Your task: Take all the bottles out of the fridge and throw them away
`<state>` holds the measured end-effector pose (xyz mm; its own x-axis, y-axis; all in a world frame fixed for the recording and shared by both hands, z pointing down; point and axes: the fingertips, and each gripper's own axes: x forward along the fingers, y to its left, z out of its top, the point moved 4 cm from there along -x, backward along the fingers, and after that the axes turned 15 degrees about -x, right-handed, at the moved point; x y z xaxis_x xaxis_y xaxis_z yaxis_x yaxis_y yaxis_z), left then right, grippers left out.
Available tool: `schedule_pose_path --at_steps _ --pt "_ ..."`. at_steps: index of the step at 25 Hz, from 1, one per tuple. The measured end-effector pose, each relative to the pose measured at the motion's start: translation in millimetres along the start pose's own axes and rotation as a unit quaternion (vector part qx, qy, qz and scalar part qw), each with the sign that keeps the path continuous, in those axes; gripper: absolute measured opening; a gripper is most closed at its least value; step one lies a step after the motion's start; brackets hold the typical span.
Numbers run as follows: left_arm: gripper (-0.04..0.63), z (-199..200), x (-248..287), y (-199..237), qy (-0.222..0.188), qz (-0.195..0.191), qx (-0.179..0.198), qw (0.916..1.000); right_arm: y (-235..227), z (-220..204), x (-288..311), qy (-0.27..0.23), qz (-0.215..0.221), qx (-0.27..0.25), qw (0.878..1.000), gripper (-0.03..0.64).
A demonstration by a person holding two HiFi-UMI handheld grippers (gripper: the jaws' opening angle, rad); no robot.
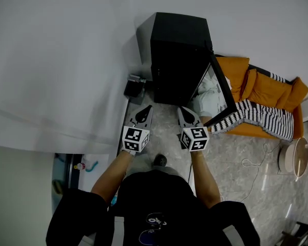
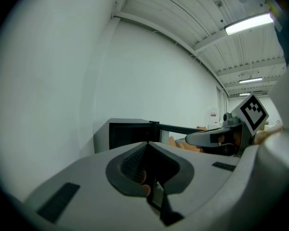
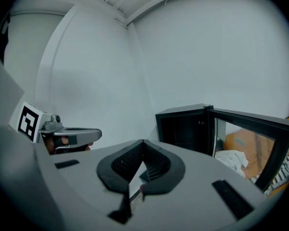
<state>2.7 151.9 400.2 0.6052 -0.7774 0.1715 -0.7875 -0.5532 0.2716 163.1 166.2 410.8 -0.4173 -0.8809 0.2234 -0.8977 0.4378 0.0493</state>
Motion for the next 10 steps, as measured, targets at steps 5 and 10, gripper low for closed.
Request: schedule_pose_path --at_steps 5,10 --pt "0.006 -1.2 1.7 1.4 0.001 -0.003 -0.002 1.0000 0.3 -0.2 1.4 0.001 -0.001 -0.002 1.000 0.006" --pt "0.006 -1.5 3.1 3.2 0.002 -0.004 -0.001 1.0000 0.9 -2.0 2.3 0.004 -0.001 -0.001 1.000 0.006"
